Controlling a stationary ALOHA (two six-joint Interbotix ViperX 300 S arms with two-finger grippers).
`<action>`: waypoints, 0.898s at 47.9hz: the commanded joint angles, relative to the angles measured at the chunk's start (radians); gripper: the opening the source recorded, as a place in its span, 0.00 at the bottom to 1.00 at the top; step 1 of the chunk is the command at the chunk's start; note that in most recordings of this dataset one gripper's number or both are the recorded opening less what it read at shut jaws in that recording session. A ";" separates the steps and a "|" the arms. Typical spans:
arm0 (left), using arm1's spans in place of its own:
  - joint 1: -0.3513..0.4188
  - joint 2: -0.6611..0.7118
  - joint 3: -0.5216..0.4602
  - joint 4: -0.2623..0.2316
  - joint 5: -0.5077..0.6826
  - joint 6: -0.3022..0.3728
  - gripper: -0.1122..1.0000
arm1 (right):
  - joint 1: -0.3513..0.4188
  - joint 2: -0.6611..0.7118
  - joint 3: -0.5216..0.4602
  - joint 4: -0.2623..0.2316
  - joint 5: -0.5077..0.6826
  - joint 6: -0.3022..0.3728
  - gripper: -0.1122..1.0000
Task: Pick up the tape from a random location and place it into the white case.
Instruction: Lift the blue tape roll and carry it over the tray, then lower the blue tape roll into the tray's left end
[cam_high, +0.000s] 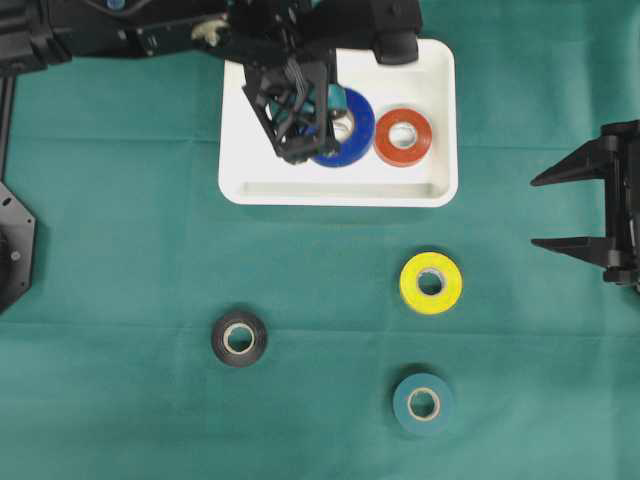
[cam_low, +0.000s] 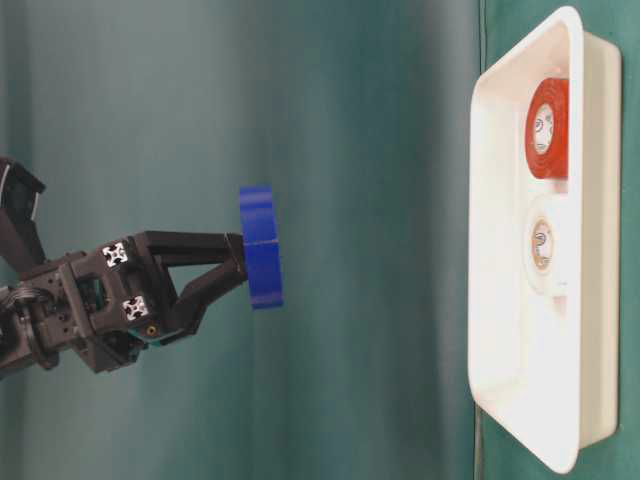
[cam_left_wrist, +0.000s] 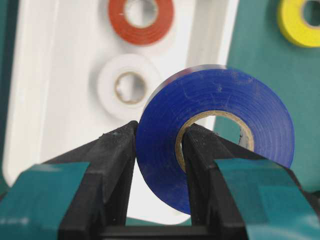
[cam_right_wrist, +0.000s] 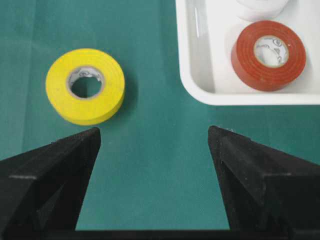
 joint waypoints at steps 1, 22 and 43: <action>0.026 -0.043 -0.012 -0.002 -0.008 0.000 0.30 | 0.000 0.006 -0.025 -0.003 -0.003 0.000 0.84; 0.064 -0.048 0.006 -0.002 -0.015 0.000 0.30 | 0.000 0.009 -0.026 -0.003 -0.003 0.000 0.84; 0.091 -0.132 0.152 -0.002 -0.043 -0.002 0.30 | 0.000 0.009 -0.026 -0.005 -0.003 0.000 0.84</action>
